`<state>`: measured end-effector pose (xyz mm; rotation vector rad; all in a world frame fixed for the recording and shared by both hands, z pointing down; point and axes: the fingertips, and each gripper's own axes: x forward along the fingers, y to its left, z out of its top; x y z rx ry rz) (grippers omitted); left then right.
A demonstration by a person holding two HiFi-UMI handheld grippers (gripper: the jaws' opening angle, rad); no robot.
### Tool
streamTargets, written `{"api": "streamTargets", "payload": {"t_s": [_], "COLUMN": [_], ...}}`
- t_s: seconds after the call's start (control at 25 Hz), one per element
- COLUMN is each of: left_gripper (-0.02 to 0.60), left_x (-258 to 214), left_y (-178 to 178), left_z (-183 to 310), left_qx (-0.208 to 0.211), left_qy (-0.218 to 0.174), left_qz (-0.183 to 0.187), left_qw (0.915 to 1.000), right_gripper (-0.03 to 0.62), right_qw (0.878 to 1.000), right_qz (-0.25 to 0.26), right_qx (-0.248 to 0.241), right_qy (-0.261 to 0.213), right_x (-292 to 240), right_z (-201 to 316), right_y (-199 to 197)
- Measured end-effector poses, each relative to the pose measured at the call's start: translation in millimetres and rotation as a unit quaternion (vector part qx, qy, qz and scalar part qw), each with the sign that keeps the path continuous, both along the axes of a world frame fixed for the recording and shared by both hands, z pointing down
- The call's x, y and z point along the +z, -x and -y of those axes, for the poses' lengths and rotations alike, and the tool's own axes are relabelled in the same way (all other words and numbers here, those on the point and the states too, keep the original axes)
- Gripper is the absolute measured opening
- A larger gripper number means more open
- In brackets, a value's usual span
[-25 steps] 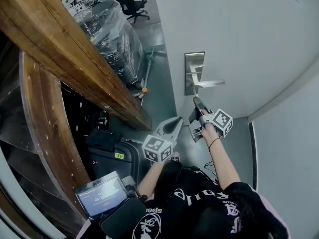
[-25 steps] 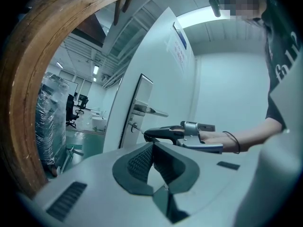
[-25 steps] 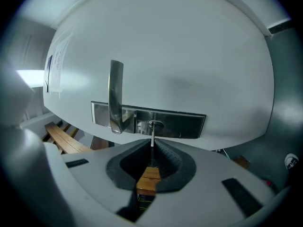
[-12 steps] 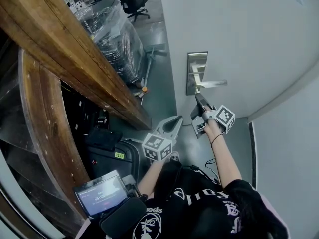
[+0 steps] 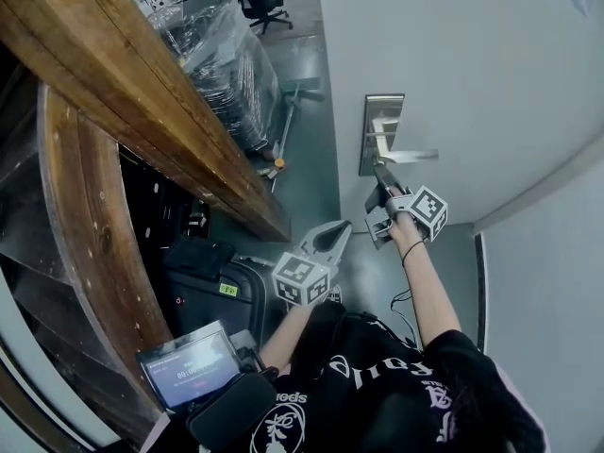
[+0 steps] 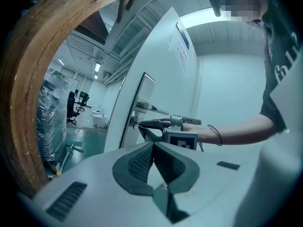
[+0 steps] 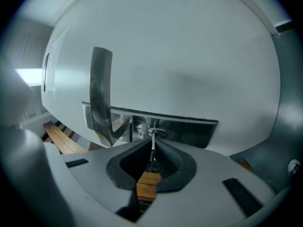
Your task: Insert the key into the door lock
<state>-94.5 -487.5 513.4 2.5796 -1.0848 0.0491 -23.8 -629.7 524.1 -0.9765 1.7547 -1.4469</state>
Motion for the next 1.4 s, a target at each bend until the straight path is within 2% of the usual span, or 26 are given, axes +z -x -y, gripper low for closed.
{"api": "streamTargets", "payload": {"t_s": [0.12,0.28,0.44,0.64,0.76,0.84,0.96,1.08,1.2,1.32,1.4], "left_gripper": [0.005,0.005,0.005,0.005,0.005,0.005,0.005,0.005,0.005,0.005,0.005], "left_x": [1.6,-1.6,-0.7,-6.2,-11.9,-12.6,-11.4,-6.3,-0.4,3.6,3.5], "left_y": [1.3,-0.7,-9.7,-25.8,-39.9,-47.0,-58.0,-68.1,-74.9,-73.3,-69.8], "left_z": [-0.5,0.1,-8.4,-27.6,-45.8,-60.0,-87.7,-120.8,-148.8,-168.7,-176.9], "left_qx": [-0.003,-0.010,-0.016,-0.031,-0.036,-0.050,-0.065,-0.066,-0.063,-0.063,-0.062], "left_qy": [0.004,0.005,0.005,0.006,0.006,0.022,0.040,0.043,0.035,0.028,0.023], "left_qz": [-0.002,-0.003,0.008,0.006,0.003,-0.011,-0.025,-0.016,0.002,0.021,0.021], "left_qw": [1.0000,0.9999,0.9998,0.9995,0.9993,0.9985,0.9968,0.9967,0.9974,0.9974,0.9976], "right_gripper": [0.037,0.037,0.037,0.037,0.037,0.037,0.037,0.037,0.036,0.035,0.035], "right_qw": [0.999,0.990,0.974,0.949,0.941,0.934,0.917,0.902,0.893,0.887,0.887], "right_qz": [-0.049,-0.130,-0.201,-0.274,-0.294,-0.307,-0.334,-0.349,-0.355,-0.359,-0.359], "right_qx": [-0.010,-0.045,-0.079,-0.118,-0.127,-0.140,-0.173,-0.205,-0.229,-0.240,-0.240], "right_qy": [-0.008,-0.029,-0.061,-0.099,-0.111,-0.117,-0.132,-0.147,-0.154,-0.161,-0.164], "right_x": [-1.8,-6.1,-9.5,-14.3,-19.3,-19.5,-15.5,-9.9,-4.1,-2.6,-3.7], "right_z": [-5.2,-26.2,-62.9,-112.1,-140.8,-162.6,-198.9,-232.5,-256.8,-277.2,-289.0], "right_y": [2.9,4.5,-1.4,-10.4,-18.7,-21.5,-21.5,-18.1,-17.1,-15.9,-14.6]}}
